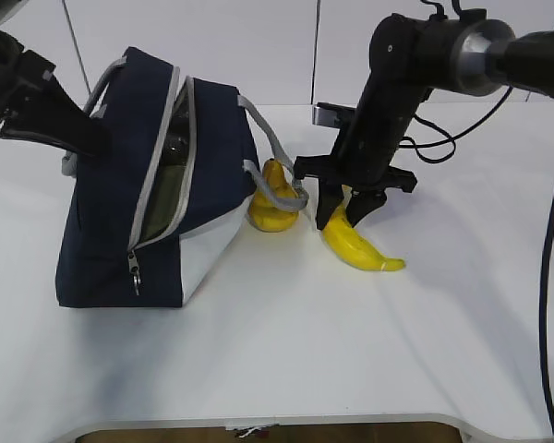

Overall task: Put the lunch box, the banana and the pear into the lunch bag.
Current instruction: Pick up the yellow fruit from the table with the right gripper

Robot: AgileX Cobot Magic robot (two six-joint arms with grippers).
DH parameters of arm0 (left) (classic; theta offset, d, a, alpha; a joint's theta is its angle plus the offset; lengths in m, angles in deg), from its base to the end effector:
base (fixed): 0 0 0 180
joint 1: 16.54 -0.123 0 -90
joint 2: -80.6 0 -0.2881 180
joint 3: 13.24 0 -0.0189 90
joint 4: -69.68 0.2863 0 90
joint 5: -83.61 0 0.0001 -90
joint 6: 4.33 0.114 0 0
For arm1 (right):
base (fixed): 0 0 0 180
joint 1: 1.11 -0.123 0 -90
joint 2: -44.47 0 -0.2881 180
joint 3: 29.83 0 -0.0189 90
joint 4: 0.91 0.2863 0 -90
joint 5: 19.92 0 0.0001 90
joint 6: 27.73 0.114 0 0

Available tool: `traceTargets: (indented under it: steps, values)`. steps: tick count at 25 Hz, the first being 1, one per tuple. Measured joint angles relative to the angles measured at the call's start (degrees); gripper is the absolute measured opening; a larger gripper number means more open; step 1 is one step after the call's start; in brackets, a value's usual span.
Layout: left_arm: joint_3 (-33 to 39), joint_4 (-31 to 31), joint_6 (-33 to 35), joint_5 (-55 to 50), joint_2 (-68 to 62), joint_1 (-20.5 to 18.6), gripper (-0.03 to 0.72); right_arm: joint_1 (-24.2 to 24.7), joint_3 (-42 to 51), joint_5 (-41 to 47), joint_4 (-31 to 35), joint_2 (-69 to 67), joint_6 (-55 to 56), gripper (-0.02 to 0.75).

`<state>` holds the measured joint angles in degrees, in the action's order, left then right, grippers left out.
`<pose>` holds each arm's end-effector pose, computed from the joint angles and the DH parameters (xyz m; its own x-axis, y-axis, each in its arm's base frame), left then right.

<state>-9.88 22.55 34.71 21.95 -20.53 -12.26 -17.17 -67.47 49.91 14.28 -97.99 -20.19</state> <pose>0.3662 -0.1012 0.2727 -0.8260 0.2206 -0.5188 0.4998 0.7122 -0.4929 0.4934 0.1712 0.1337 -0.9969 -0.0620 -0.0476 -0.0724 0.9624 0.2618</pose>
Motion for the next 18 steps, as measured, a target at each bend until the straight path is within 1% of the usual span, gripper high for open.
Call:
traceTargets:
  steps: [7,12,14,18]
  values:
    - [0.0,-0.13,0.0,0.0,-0.13,0.0,-0.007,0.0,-5.3,0.22,-0.23,0.63,-2.11,0.296]
    - [0.0,-0.46,0.0,0.0,-0.26,0.0,-0.007,0.0,-8.96,0.42,0.56,5.64,-2.85,0.295]
    - [0.0,-1.57,0.0,-0.3,-0.26,0.0,-0.007,0.0,-10.21,0.83,3.99,7.75,-4.12,0.295]
    - [0.0,-6.72,0.0,-1.62,-0.3,0.0,-0.007,0.0,-11.23,1.17,18.64,9.51,-9.89,0.295]
